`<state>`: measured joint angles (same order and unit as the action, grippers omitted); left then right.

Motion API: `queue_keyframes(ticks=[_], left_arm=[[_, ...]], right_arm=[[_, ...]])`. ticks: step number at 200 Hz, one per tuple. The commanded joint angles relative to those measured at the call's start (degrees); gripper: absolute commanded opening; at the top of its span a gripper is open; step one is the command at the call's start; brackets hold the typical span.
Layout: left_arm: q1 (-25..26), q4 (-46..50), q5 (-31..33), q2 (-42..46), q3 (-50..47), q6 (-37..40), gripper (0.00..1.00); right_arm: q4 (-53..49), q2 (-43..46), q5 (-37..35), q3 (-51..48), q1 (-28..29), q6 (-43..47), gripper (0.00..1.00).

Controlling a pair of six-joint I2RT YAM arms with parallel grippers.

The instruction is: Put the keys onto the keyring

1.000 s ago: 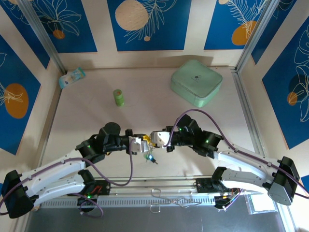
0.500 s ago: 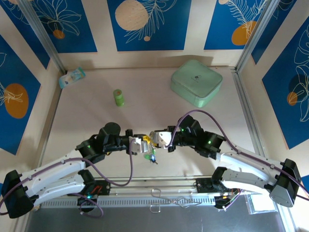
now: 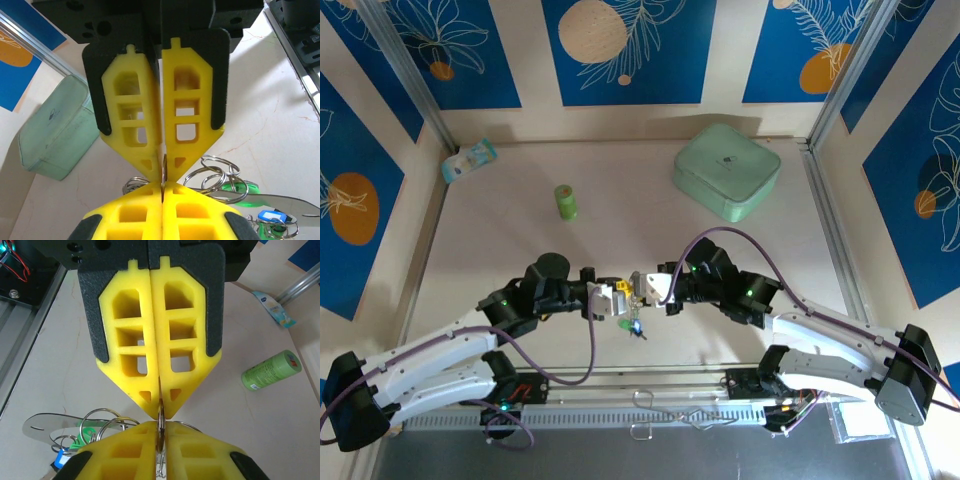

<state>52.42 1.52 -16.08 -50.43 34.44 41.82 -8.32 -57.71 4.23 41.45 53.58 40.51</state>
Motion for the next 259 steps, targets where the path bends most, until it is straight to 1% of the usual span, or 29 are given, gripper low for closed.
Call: queue_keyframes(ticks=[1, 15, 31, 45, 55, 75, 84, 91, 105, 119, 137, 148, 158, 188, 205, 214, 226, 236, 259], left_arm=[[0.4, -1.7, -2.1, 0.1, 2.5, -0.7, 0.00], [0.4, -1.7, -2.4, 0.0, 2.7, -0.8, 0.00], [0.4, -1.6, -1.6, 0.2, 2.8, -1.5, 0.00], [0.4, -1.6, 0.5, 1.1, 2.4, -3.0, 0.32], [0.4, -2.1, 2.9, 2.7, 1.6, -4.7, 0.49], [0.3, -5.6, 9.7, 8.4, -1.2, -12.3, 0.76], [0.4, -7.3, 14.0, 11.4, -2.6, -15.6, 0.83], [0.2, -6.8, 17.0, 13.5, -2.9, -17.4, 0.86], [0.1, -3.9, 22.7, 16.2, -2.1, -20.2, 0.87], [0.1, -1.3, 29.7, 17.2, -0.9, -23.9, 0.87], [0.1, 2.1, 41.5, 16.7, 0.2, -33.1, 0.85], [0.0, 6.2, 48.2, 15.8, 0.8, -41.2, 0.85], [0.1, 10.9, 53.9, 15.0, 0.3, -52.5, 0.83], [0.0, 28.7, 60.6, 12.5, -0.2, -80.4, 0.77], [-0.5, 36.0, 60.8, 11.9, -0.3, -91.6, 0.74], [-1.6, 37.7, 59.4, 11.9, -0.7, -94.8, 0.73], [-4.3, 38.6, 56.5, 11.8, -1.6, -95.0, 0.72], [-7.8, 39.2, 53.5, 11.3, -2.2, -94.7, 0.71], [-17.4, 37.0, 42.9, 10.6, -5.2, -94.5, 0.68]], right_arm=[[1.0, -0.5, -0.6, 0.0, 0.3, -0.3, 0.07], [1.1, -0.5, -0.6, 0.1, 0.3, -0.2, 0.00], [1.2, -0.4, -0.9, 0.1, 0.3, -0.1, 0.00], [1.1, -0.1, -1.3, 0.0, 0.2, 0.1, 0.00], [1.0, 0.2, -1.5, -0.2, 0.1, 0.2, 0.00], [1.0, 1.1, -1.4, -0.6, -0.2, 0.2, 0.00], [0.9, 1.3, -1.4, -0.7, -0.3, 0.3, 0.00], [0.8, 1.4, -1.3, -0.8, -0.5, 0.4, 0.00], [0.7, 1.7, -0.9, -0.8, -0.8, 0.4, 0.00], [0.8, 1.6, -0.5, -0.8, -0.9, 0.3, 0.00], [0.5, 1.3, -0.4, -0.7, -0.9, 0.1, 0.00], [0.5, 1.4, -0.3, -0.7, -0.9, 0.0, 0.00], [0.5, 1.4, -0.3, -0.8, -0.9, -0.2, 0.00], [0.2, 1.1, -0.4, -0.8, -0.8, -0.4, 0.00], [-0.1, 1.1, -0.3, -0.7, -0.8, -0.5, 0.00], [-0.3, 1.1, -0.4, -0.6, -0.8, -0.3, 0.00], [-0.3, 1.0, -0.4, -0.6, -0.7, -0.3, 0.00], [-0.3, 1.0, -0.3, -0.6, -0.7, -0.3, 0.00], [-0.5, 0.8, -0.2, -0.4, -0.5, -0.4, 0.00]])
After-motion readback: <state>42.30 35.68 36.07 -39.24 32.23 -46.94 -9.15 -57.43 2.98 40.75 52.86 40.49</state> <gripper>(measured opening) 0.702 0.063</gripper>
